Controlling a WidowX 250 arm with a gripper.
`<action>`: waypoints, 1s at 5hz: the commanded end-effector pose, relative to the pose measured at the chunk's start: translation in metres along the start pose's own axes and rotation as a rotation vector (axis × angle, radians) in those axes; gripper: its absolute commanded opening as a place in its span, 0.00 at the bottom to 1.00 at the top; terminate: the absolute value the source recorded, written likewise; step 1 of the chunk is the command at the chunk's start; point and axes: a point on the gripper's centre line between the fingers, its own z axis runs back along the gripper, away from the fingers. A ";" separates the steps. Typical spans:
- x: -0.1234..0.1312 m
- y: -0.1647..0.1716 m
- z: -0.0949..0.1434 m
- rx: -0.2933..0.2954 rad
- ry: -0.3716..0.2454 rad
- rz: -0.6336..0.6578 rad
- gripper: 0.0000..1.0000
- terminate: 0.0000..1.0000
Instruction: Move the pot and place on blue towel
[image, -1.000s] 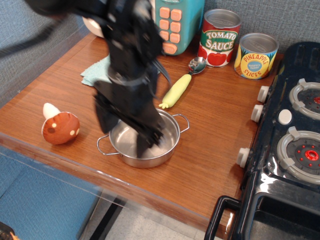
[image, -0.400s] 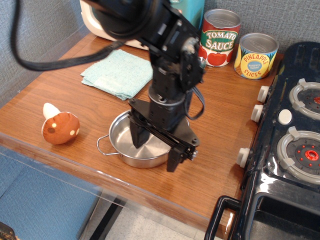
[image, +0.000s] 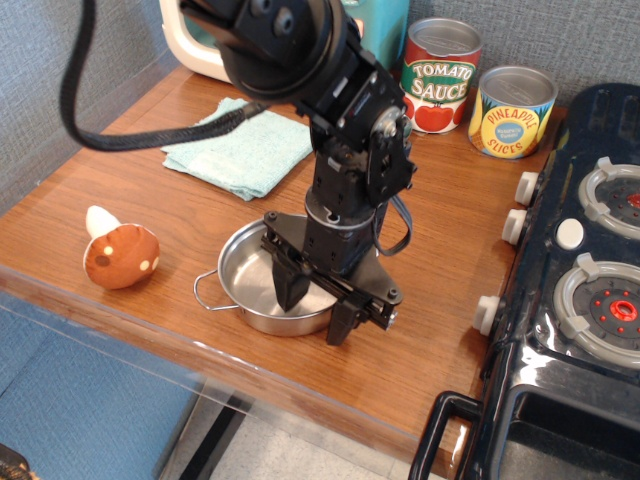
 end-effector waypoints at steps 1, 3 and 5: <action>0.005 0.010 0.005 -0.003 -0.030 0.004 0.00 0.00; 0.023 0.036 0.042 -0.069 -0.051 -0.001 0.00 0.00; 0.085 0.096 0.054 -0.038 -0.092 0.138 0.00 0.00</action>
